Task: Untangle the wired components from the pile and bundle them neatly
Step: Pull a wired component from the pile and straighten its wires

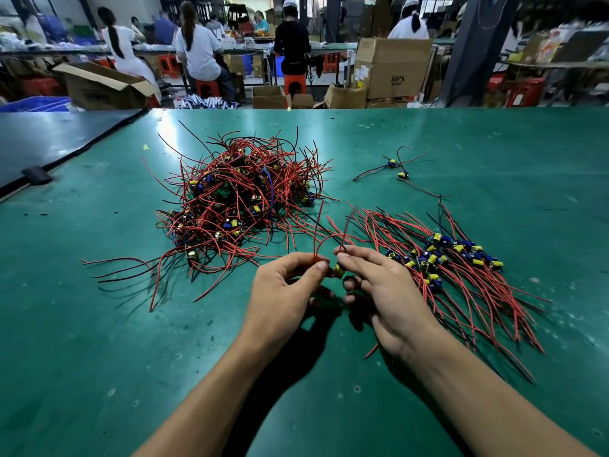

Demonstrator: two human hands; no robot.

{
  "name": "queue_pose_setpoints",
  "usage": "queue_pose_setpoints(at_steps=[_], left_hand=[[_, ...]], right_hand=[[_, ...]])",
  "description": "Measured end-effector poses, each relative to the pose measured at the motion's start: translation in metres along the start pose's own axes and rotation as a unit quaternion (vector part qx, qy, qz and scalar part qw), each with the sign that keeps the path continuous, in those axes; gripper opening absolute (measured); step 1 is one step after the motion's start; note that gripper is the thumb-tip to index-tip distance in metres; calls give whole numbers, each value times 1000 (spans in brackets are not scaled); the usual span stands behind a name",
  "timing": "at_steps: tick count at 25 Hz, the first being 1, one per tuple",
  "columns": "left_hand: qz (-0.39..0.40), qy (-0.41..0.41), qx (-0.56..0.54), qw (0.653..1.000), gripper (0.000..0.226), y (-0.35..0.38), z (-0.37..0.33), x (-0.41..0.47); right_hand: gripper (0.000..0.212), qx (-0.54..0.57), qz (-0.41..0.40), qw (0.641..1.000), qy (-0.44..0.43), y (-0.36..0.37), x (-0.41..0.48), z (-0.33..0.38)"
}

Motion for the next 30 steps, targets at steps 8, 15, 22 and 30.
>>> queue_pose_setpoints(at_steps=[8,15,22,30], left_hand=[[163,-50,-78,982,18,21,4,-7],[118,-147,-157,969,39,8,18,8],[131,-128,-140,973,11,10,19,7],[156,-169,-129,965,14,14,20,3]], right_hand=[[5,129,-24,990,47,-6,6,-3],[7,-22,60,998,-2,3,5,2],[3,-61,73,994,-52,7,0,7],[8,-9,55,998,-22,2,5,2]])
Point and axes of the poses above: each hand's wrist, its own x-axis towards the middle knuckle, its own y-axis out of the palm, z = x × y, the point moved 8 cm from there along x, towards the middle knuckle, and after that the axes turned 6 degrees about -y, right-handed, at the moved point
